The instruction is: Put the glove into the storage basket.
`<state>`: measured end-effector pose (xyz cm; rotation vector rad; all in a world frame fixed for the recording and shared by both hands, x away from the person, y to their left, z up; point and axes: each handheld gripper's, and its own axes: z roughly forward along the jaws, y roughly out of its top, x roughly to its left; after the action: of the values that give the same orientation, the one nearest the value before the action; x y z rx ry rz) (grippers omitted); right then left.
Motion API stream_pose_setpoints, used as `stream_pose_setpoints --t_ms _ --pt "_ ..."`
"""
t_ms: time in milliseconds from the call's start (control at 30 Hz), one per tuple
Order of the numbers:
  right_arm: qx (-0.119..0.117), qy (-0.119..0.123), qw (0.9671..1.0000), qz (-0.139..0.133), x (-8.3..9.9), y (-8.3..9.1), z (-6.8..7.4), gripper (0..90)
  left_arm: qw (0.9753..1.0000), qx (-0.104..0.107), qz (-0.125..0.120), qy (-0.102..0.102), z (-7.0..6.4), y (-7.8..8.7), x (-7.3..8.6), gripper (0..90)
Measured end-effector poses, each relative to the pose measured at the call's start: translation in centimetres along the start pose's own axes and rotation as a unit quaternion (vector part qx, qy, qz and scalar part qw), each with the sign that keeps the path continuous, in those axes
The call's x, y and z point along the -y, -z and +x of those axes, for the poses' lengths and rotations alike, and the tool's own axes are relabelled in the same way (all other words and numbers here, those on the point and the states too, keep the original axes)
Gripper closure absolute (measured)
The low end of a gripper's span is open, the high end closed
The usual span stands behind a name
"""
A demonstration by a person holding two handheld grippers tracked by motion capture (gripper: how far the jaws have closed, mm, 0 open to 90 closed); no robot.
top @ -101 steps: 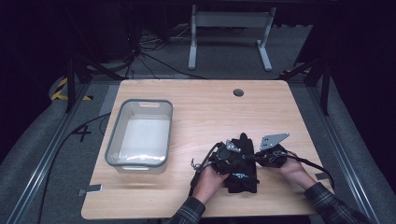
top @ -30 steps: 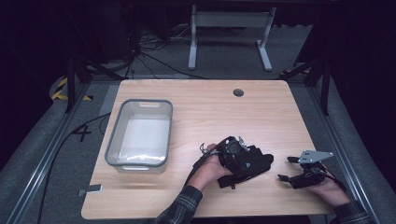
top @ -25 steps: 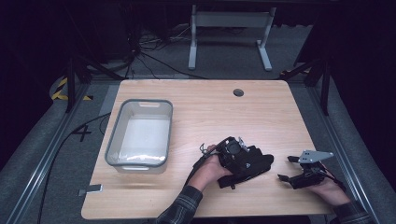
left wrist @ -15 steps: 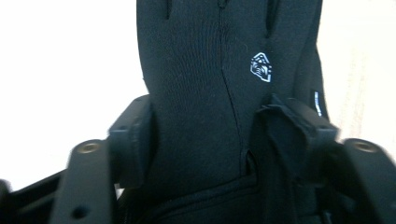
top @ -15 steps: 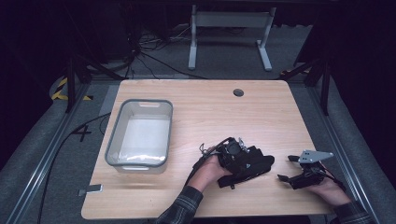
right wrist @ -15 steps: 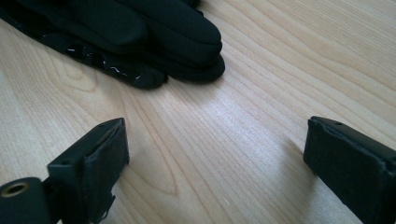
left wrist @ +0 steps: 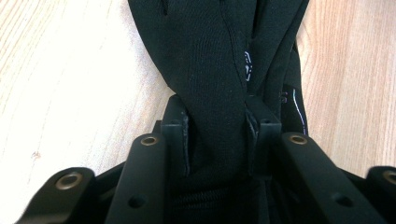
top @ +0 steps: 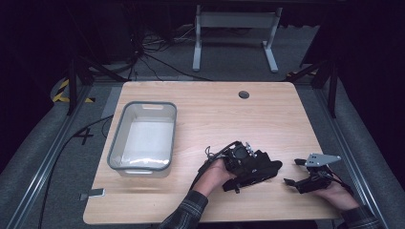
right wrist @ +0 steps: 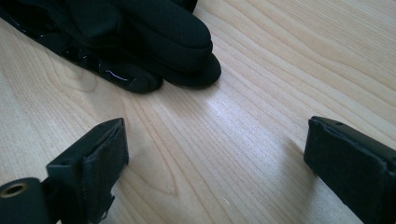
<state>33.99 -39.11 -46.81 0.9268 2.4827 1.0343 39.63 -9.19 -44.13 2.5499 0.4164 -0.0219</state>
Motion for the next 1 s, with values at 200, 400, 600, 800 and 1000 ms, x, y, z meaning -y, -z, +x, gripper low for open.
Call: stream_pose_setpoints --t_ms 200,400,600,800,1000 --pt "0.000 0.000 1.0000 0.000 0.0 0.0 0.0 6.7 0.9999 0.005 -0.001 0.012 0.1 0.4 -0.1 69.2" --pt "0.000 0.000 1.0000 0.000 0.0 0.0 0.0 6.7 0.9992 0.012 -0.015 0.035 0.4 1.3 -0.1 69.7" --pt "0.000 0.000 1.0000 0.000 0.0 0.0 0.0 6.7 0.9987 0.007 -0.025 0.044 0.6 2.5 -0.3 69.7" --pt "0.000 0.000 1.0000 0.000 0.0 0.0 0.0 6.7 0.9978 -0.001 -0.040 0.054 1.0 4.2 -0.4 69.7" --pt "0.000 0.000 1.0000 0.000 0.0 0.0 0.0 6.7 0.9972 -0.013 -0.048 0.056 1.2 6.3 -0.7 69.7"
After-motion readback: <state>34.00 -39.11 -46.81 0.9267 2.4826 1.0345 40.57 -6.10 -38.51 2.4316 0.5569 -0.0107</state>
